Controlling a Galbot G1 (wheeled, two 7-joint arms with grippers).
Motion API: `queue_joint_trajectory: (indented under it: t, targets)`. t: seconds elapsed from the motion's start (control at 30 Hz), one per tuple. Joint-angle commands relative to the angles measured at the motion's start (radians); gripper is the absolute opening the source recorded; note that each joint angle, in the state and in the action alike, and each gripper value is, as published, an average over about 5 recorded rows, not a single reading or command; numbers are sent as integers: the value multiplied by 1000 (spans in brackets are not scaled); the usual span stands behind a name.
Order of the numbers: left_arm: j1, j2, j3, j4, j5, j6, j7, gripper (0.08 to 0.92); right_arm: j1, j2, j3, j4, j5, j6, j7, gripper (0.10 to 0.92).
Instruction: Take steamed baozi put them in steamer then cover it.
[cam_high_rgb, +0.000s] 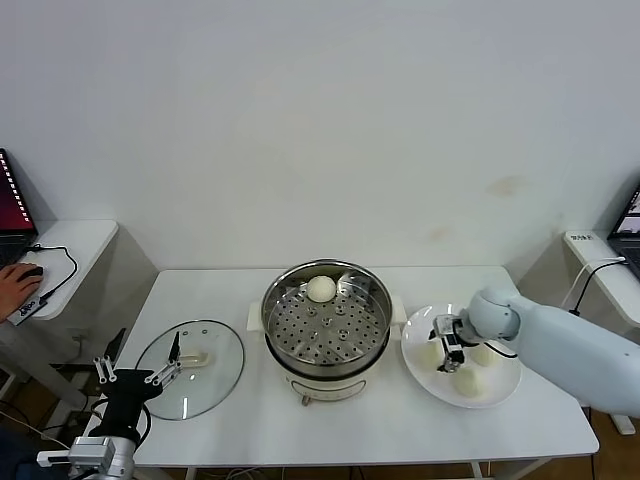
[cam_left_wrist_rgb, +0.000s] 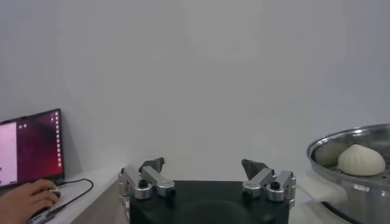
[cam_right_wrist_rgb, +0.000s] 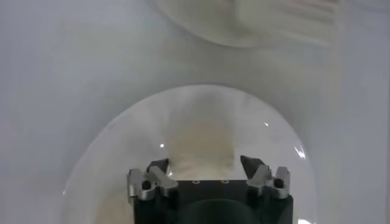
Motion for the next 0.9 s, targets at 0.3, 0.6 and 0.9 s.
queue_joint_trajectory:
  t: [0.3, 0.6, 0.9]
  targets:
    - [2, 1, 0, -5, -2, 0, 1, 823, 55, -19, 15, -7, 9, -4, -59, 578]
    - [1, 9, 5, -15, -9, 1, 3, 823, 384, -143, -124, 104, 157, -30, -136, 592]
    - [0, 20, 10, -27, -18, 3, 4, 823, 863, -73, -436, 188, 388, -83, -131, 594]
